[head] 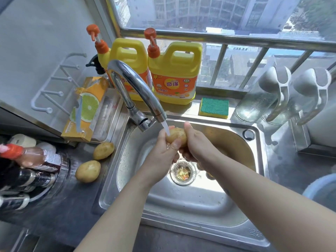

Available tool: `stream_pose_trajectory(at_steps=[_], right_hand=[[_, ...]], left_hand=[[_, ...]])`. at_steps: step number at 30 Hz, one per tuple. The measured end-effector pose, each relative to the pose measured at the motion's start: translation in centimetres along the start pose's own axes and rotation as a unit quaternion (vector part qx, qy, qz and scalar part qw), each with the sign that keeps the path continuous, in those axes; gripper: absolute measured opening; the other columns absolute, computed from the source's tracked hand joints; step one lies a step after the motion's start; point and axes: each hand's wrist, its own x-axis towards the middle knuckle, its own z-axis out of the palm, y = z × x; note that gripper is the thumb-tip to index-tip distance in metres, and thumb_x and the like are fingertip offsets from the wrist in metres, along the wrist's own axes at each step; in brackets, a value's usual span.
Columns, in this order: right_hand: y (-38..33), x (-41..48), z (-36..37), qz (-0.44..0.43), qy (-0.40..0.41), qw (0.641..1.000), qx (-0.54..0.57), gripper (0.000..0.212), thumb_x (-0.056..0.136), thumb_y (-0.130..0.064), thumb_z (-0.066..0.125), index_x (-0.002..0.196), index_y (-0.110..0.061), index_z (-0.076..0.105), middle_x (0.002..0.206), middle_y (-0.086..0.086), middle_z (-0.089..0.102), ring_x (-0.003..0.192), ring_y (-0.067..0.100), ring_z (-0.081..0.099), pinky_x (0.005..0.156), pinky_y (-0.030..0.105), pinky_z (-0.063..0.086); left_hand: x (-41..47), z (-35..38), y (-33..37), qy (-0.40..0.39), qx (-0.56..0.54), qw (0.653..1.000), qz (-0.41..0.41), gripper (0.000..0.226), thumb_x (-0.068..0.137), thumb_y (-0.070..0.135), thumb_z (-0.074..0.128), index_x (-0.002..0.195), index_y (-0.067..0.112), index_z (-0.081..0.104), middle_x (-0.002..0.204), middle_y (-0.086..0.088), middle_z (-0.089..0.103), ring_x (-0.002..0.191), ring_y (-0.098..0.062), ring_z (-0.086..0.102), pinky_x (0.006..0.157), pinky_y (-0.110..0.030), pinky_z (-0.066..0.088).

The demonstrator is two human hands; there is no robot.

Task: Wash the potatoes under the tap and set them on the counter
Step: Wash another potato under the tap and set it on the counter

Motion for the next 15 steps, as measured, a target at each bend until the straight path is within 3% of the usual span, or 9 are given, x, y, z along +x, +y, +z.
stream_pose_trajectory(at_steps=[3, 6, 8, 10, 12, 15], right_hand=[[-0.2, -0.2, 0.7, -0.063, -0.037, 0.997, -0.014, 0.049, 0.11, -0.04, 0.023, 0.09, -0.018, 0.063, 0.061, 0.013, 0.06, 0.043, 0.011, 0.047, 0.042, 0.021, 0.033], [0.4, -0.1, 1.2, -0.086, -0.038, 0.995, -0.039, 0.033, 0.109, -0.037, 0.031, 0.114, -0.016, 0.056, 0.078, 0.0, 0.063, 0.061, 0.008, 0.056, 0.052, 0.019, 0.037], [0.9, -0.3, 1.4, -0.083, -0.041, 0.995, -0.047, 0.03, 0.108, -0.037, 0.035, 0.127, -0.02, 0.051, 0.084, -0.008, 0.059, 0.063, 0.001, 0.054, 0.057, 0.017, 0.038], [1.0, -0.7, 1.3, -0.071, -0.061, 0.995, -0.039, 0.028, 0.107, -0.039, 0.037, 0.13, -0.025, 0.047, 0.084, -0.007, 0.057, 0.059, 0.001, 0.05, 0.056, 0.02, 0.039], [1.0, -0.9, 1.0, -0.058, -0.085, 0.994, -0.018, 0.023, 0.107, -0.037, 0.039, 0.127, -0.031, 0.049, 0.078, -0.004, 0.058, 0.056, 0.005, 0.046, 0.054, 0.022, 0.037], [0.9, -0.8, 0.6, -0.024, -0.089, 0.995, 0.031, 0.028, 0.105, -0.038, 0.039, 0.13, -0.027, 0.05, 0.081, 0.008, 0.059, 0.059, 0.014, 0.041, 0.055, 0.027, 0.034]], left_hand=[[0.3, 0.5, -0.1, 0.053, -0.065, 0.996, -0.007, 0.048, 0.088, 0.063, 0.049, 0.121, 0.028, 0.045, 0.072, 0.005, 0.053, 0.057, -0.008, 0.046, 0.057, -0.024, 0.039], [0.9, 1.0, -0.3, 0.134, -0.147, 0.979, -0.036, 0.03, 0.106, 0.038, 0.036, 0.121, 0.018, 0.051, 0.076, 0.002, 0.057, 0.053, -0.002, 0.052, 0.053, -0.02, 0.042], [1.1, 1.2, -0.1, 0.159, -0.181, 0.968, -0.067, 0.033, 0.107, 0.039, 0.033, 0.111, 0.02, 0.059, 0.079, 0.0, 0.063, 0.058, -0.004, 0.058, 0.058, -0.023, 0.045], [1.1, 1.2, 0.2, 0.165, -0.217, 0.956, -0.104, 0.04, 0.106, 0.045, 0.033, 0.104, 0.02, 0.064, 0.07, 0.001, 0.065, 0.053, -0.006, 0.058, 0.055, -0.024, 0.043], [1.4, 0.9, 0.3, 0.162, -0.239, 0.948, -0.135, 0.045, 0.106, 0.047, 0.032, 0.093, 0.019, 0.065, 0.056, 0.004, 0.057, 0.041, -0.005, 0.046, 0.047, -0.022, 0.034], [1.2, 0.7, 0.4, 0.11, -0.255, 0.953, -0.123, 0.05, 0.105, 0.054, 0.028, 0.1, 0.022, 0.066, 0.068, 0.001, 0.049, 0.047, -0.007, 0.033, 0.045, -0.02, 0.028]])
